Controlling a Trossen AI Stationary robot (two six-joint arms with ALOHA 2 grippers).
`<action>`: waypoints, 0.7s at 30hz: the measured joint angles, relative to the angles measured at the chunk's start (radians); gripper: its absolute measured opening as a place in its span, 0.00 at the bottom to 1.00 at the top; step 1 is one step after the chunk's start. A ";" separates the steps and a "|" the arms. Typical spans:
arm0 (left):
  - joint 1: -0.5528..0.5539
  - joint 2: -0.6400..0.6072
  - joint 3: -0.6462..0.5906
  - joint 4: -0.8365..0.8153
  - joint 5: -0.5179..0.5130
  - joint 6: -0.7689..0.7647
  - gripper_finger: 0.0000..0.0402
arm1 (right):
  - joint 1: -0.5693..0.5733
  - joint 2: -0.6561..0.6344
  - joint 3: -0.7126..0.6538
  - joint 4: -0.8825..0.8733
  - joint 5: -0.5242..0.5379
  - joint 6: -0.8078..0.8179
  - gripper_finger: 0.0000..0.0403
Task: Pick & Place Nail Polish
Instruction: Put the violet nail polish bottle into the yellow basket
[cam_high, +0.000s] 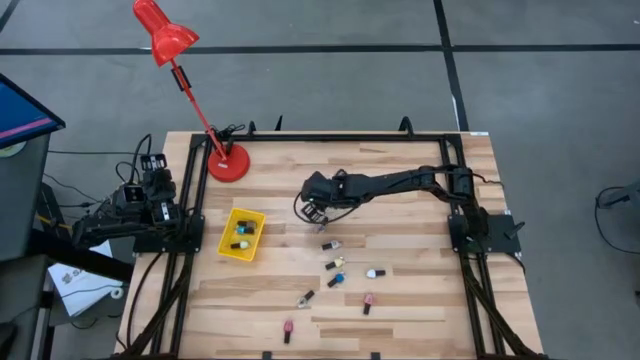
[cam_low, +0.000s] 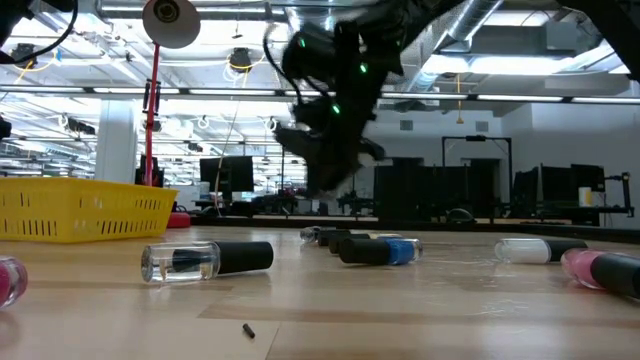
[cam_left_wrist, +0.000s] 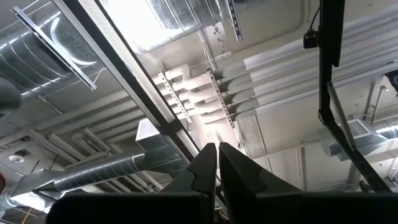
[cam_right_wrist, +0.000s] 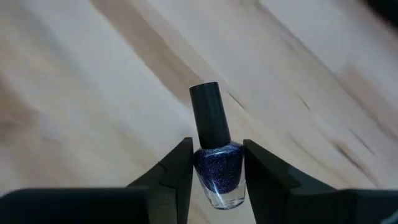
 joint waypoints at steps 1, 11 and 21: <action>0.000 0.000 0.000 0.000 0.000 0.000 0.04 | 0.009 0.000 0.015 0.026 0.000 -0.022 0.27; 0.000 0.000 0.000 0.000 0.000 0.000 0.04 | 0.102 -0.001 0.082 0.408 -0.030 -0.202 0.27; 0.000 0.000 0.000 0.000 0.000 0.000 0.04 | 0.117 -0.001 0.082 0.614 -0.094 -0.272 0.27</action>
